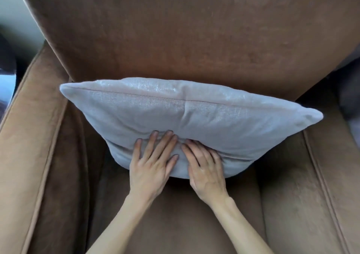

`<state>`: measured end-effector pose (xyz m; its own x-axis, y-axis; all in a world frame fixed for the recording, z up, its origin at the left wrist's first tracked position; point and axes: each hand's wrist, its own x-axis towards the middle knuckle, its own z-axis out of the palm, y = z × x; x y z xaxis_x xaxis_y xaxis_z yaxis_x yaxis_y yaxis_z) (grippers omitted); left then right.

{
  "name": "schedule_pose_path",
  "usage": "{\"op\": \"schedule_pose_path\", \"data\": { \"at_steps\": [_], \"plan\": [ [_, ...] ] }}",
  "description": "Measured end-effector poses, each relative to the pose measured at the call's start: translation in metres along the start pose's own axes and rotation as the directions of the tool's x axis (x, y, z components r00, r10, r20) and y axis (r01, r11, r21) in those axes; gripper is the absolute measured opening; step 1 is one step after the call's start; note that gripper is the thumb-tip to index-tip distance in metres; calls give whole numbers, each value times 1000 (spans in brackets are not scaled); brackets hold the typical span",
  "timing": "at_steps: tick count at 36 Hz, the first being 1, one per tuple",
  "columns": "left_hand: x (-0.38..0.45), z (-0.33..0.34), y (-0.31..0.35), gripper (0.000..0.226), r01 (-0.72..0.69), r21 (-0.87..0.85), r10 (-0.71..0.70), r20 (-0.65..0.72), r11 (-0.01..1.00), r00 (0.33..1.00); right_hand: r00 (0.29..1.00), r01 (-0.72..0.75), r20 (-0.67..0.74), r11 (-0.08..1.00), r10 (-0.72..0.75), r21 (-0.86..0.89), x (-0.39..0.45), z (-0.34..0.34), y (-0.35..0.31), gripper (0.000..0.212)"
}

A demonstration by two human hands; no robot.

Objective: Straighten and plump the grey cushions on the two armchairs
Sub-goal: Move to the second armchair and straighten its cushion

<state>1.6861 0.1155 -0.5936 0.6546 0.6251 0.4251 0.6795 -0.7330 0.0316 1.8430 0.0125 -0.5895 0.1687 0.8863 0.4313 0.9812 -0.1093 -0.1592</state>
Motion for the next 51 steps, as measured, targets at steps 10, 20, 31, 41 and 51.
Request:
{"op": "schedule_pose_path", "data": {
  "at_steps": [10,20,31,41,51],
  "plan": [
    [-9,-7,-25,63,-26,62,24,33,998,999,993,70,103,996,-64,-57,-39,-6,73,58],
    [-55,-64,-14,29,225,-319,-228,27,921,973,956,-286,150,913,251,292,-62,-60,27,18],
    [35,-26,-9,47,616,-219,124,973,757,193,245,-555,969,815,-30,165,34,-21,16,45],
    [95,-25,-58,73,555,-208,314,944,806,-102,172,-613,985,784,9,100,60,-25,65,57],
    [35,-25,-78,80,526,-162,171,985,835,31,169,-573,978,820,122,-3,10,-44,91,56]
  ]
}}
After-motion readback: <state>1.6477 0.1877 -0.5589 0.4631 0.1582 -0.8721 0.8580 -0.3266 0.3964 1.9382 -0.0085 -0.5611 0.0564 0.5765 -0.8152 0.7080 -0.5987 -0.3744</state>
